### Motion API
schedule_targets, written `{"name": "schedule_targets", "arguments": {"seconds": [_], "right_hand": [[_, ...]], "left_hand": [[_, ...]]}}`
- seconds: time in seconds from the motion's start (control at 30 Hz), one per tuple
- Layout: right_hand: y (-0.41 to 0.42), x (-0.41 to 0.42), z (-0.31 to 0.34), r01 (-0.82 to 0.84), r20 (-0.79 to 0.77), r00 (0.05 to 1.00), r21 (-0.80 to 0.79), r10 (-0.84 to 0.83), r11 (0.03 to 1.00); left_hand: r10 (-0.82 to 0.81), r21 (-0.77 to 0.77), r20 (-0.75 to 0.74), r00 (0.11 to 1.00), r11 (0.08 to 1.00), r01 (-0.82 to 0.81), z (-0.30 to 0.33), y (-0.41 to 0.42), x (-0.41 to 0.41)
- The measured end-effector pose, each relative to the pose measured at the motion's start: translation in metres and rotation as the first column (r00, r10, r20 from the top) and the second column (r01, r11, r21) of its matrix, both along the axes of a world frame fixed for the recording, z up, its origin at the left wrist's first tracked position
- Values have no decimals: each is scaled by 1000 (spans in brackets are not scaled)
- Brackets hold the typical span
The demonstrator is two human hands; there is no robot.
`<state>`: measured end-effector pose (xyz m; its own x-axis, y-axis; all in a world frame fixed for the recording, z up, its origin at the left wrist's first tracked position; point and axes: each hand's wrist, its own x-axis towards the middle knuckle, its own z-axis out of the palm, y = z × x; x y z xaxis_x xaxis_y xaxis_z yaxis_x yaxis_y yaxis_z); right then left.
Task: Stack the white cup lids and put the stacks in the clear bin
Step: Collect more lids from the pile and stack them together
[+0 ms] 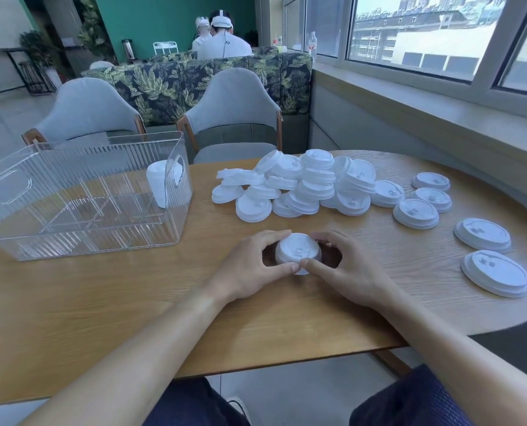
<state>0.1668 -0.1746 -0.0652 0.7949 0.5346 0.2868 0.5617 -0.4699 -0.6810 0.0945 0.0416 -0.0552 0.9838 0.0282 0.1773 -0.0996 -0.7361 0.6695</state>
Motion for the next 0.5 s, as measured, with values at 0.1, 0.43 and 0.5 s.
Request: {"name": "schedule_targets", "arguments": {"seconds": [0.1, 0.43, 0.5], "right_hand": [[0, -1, -1, 5, 30, 1000, -14, -4, 1000], [1, 3, -3, 17, 34, 999, -22, -16, 1000], [1, 3, -3, 24, 28, 999, -20, -24, 1000]], "left_hand": [[2, 7, -12, 1000, 1000, -2, -1, 3, 1], [17, -32, -58, 998, 999, -18, -7, 7, 3], [21, -38, -54, 998, 999, -23, -7, 7, 2]]}}
